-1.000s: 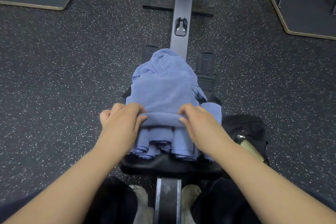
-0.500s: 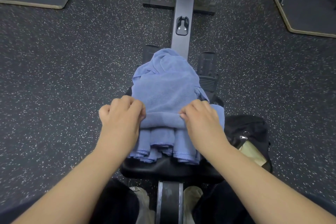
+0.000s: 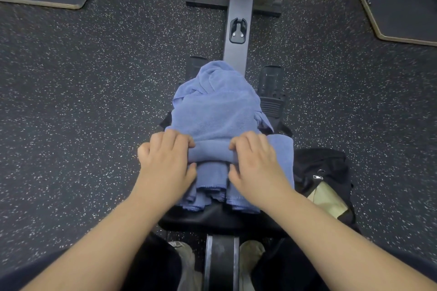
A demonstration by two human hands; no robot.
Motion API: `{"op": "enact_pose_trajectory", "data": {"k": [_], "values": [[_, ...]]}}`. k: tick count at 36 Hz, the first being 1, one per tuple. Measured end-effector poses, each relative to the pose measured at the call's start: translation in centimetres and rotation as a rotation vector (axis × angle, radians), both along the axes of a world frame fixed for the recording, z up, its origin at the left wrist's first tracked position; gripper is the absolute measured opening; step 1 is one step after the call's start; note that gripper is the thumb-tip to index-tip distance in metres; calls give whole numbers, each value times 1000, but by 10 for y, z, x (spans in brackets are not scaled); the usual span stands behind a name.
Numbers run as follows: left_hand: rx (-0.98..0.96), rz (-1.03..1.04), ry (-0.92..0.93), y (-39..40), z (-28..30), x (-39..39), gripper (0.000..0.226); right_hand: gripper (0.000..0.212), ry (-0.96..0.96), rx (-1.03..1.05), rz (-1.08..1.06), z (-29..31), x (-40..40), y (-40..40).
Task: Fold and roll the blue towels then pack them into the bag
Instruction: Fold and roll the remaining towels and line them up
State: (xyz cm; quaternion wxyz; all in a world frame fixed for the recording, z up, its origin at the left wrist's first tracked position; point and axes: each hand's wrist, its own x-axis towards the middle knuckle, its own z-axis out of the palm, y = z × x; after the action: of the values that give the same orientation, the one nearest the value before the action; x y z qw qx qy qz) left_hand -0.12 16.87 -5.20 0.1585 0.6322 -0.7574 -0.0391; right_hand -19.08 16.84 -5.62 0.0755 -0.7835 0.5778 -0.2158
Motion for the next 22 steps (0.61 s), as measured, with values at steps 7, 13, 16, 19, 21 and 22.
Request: {"op": "enact_pose_trajectory", "data": {"k": [7,13,16,19,21,22], "values": [[-40,23,-46,-3,-4,-3,39,48,11,-36,-22,-2,-2,-4],[-46,3,-4,-5,-1,0,27,32,-7,-61,4,3,-4,-6],[-37,-7,11,-5,3,2,26,18,-3,-75,17,7,-4,-5],[-47,-26,15,-3,9,5,25,19,-20,-92,38,12,-6,-2],[-64,-46,29,-2,13,6,26,19,-28,-98,45,16,-8,1],[-72,-54,36,-2,15,6,26,17,-35,-100,47,18,-9,3]]}}
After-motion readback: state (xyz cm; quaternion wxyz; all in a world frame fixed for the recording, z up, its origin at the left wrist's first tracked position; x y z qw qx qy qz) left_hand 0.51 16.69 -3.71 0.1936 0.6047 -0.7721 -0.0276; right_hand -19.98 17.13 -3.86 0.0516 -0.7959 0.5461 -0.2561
